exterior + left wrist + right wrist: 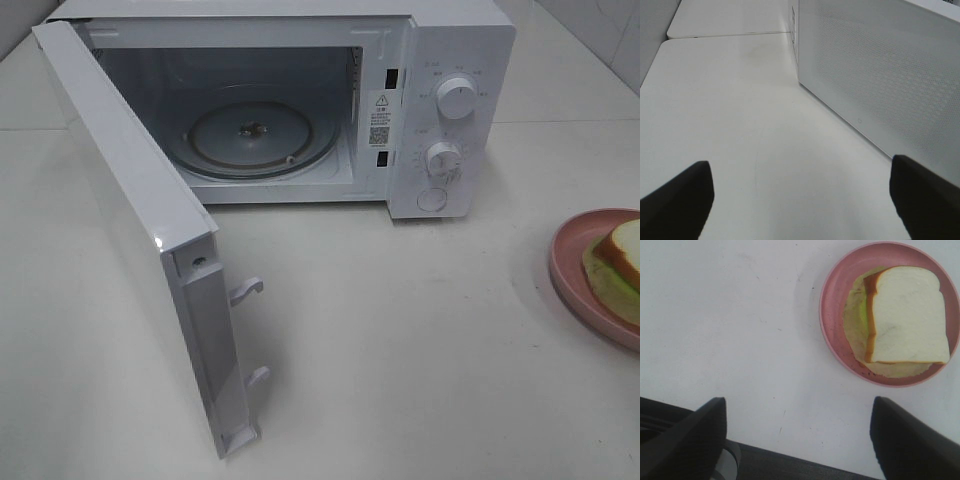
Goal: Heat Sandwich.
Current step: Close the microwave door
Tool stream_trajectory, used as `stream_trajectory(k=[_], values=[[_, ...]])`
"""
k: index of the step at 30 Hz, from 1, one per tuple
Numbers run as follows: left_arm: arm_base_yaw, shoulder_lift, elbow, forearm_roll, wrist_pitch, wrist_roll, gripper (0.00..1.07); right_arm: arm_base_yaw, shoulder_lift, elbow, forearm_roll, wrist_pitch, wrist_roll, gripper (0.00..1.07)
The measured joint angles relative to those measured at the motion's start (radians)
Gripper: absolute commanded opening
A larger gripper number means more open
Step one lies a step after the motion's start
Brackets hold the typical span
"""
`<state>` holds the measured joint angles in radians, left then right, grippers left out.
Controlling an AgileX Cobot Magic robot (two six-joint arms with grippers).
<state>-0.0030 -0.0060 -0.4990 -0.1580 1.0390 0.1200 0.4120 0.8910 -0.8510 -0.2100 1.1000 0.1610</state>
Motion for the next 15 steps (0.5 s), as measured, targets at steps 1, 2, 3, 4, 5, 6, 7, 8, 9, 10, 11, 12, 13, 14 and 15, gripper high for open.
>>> stream_trajectory(k=[1, 2, 3, 4, 5, 6, 7, 8, 9, 10, 11, 12, 13, 14, 15], values=[[0.000, 0.000, 0.000, 0.000, 0.000, 0.000, 0.89, 0.000, -0.015, 0.000, 0.000, 0.010, 0.000, 0.76], [0.000, 0.000, 0.000, 0.000, 0.000, 0.000, 0.89, 0.000, -0.048, 0.002, 0.000, 0.030, 0.000, 0.76], [0.000, 0.000, 0.000, 0.000, 0.000, 0.000, 0.89, 0.000, -0.048, 0.002, 0.000, 0.030, 0.000, 0.76], [0.000, 0.000, 0.000, 0.000, 0.000, 0.000, 0.89, 0.000, -0.067, 0.005, 0.000, 0.034, 0.000, 0.76], [0.000, 0.000, 0.000, 0.000, 0.000, 0.000, 0.89, 0.000, -0.082, 0.008, 0.000, 0.042, 0.000, 0.76], [0.000, 0.000, 0.000, 0.000, 0.000, 0.000, 0.89, 0.000, -0.104, 0.015, 0.000, 0.046, 0.000, 0.76], [0.000, 0.000, 0.000, 0.000, 0.000, 0.000, 0.89, 0.000, -0.148, 0.036, 0.000, 0.049, 0.000, 0.76], [0.000, 0.000, 0.000, 0.000, 0.000, 0.000, 0.89, 0.000, -0.148, 0.036, 0.000, 0.049, 0.000, 0.76], [0.000, 0.000, 0.000, 0.000, 0.000, 0.000, 0.89, 0.000, -0.176, 0.048, 0.000, 0.049, 0.000, 0.76], [0.000, 0.000, 0.000, 0.000, 0.000, 0.000, 0.89, 0.000, -0.205, 0.059, 0.000, 0.049, 0.000, 0.76], [0.000, 0.000, 0.000, 0.000, 0.000, 0.000, 0.89, 0.000, -0.236, 0.074, -0.001, 0.049, 0.000, 0.76], [0.000, 0.000, 0.000, 0.000, 0.000, 0.000, 0.89, 0.000, -0.291, 0.106, -0.006, 0.049, 0.000, 0.76], [0.000, 0.000, 0.000, 0.000, 0.000, 0.000, 0.89, 0.000, -0.291, 0.106, -0.006, 0.049, 0.000, 0.76], [0.000, 0.000, 0.000, 0.000, 0.000, 0.000, 0.89, 0.000, -0.321, 0.124, -0.008, 0.048, 0.000, 0.76], [0.000, 0.000, 0.000, 0.000, 0.000, 0.000, 0.89, 0.000, -0.344, 0.139, -0.008, 0.048, 0.000, 0.76]])
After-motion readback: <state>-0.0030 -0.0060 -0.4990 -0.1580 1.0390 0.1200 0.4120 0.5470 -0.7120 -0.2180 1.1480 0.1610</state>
